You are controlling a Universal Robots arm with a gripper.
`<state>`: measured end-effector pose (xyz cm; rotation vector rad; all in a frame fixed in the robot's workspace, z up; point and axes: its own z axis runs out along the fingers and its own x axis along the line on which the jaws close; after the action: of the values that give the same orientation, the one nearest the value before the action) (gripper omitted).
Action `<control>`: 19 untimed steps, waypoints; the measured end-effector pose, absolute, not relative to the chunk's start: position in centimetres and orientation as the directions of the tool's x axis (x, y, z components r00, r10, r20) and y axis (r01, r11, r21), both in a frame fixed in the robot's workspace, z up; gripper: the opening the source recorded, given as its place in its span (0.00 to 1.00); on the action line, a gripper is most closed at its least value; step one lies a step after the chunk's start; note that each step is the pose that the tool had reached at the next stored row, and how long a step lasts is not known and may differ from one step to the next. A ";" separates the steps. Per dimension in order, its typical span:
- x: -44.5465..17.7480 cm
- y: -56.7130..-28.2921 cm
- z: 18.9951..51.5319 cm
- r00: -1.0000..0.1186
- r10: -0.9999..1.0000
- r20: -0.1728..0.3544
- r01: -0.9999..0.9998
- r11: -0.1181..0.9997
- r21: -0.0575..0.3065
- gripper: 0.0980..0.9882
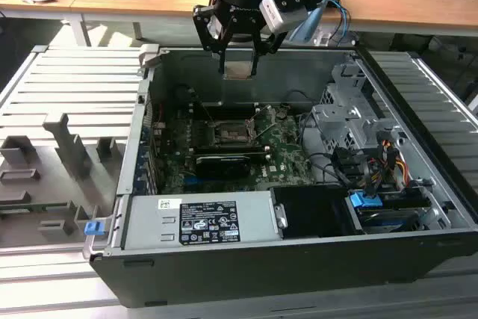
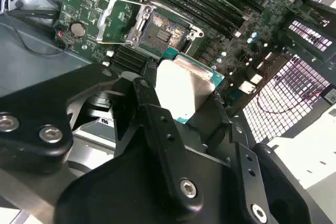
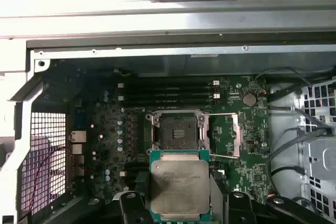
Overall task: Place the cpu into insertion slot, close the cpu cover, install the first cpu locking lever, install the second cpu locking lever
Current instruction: 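Place the cpu into insertion slot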
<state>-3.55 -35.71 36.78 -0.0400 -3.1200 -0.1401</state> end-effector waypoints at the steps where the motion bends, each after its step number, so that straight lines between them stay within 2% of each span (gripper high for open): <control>1: -3.6 -35.7 36.8 -1.000 0.025 0.019 0.026 0.996 0.089 0.50; 19: -3.6 -35.7 36.8 -0.991 0.131 0.019 0.132 0.987 0.089 0.50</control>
<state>-3.56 -35.71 36.76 -0.2067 -3.1182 -0.1416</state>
